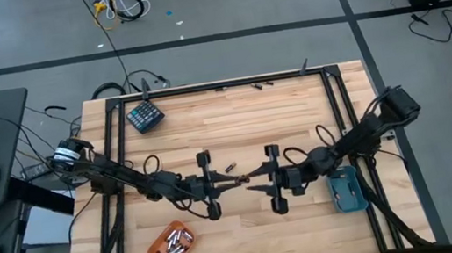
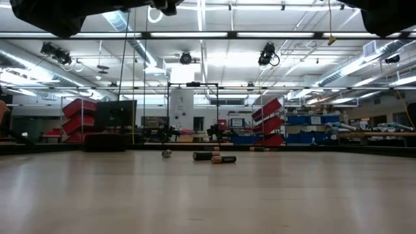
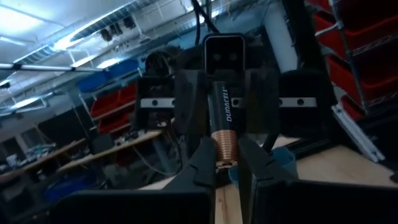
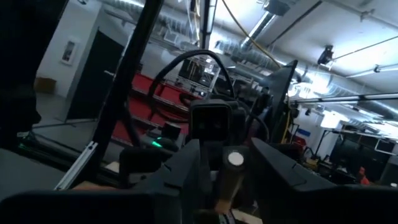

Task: Sort batteries
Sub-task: Put the black battery into the blue bin

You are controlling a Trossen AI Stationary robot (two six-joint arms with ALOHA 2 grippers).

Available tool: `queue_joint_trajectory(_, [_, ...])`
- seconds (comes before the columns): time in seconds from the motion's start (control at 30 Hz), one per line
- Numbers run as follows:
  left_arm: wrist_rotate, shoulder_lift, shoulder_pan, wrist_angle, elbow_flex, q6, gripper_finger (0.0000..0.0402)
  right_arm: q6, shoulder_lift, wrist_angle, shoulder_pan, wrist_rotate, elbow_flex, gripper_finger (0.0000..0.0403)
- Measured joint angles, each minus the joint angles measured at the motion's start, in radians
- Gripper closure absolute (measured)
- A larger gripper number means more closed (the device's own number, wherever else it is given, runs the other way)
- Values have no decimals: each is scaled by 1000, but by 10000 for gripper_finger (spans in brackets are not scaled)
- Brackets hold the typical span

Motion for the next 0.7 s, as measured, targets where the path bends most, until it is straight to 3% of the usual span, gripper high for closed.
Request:
queue_joint_trajectory(0.27, [40,0,-1,3,10,23,386,-56,39,4,-5,-1,43,278])
queue_joint_trajectory(0.57, [43,-1,-2,-7,10,21,374,-50,39,1,-7,-4,43,364])
queue_joint_trajectory(0.7, [2,-1,-2,-11,10,-15,342,-52,39,-1,-7,4,43,366])
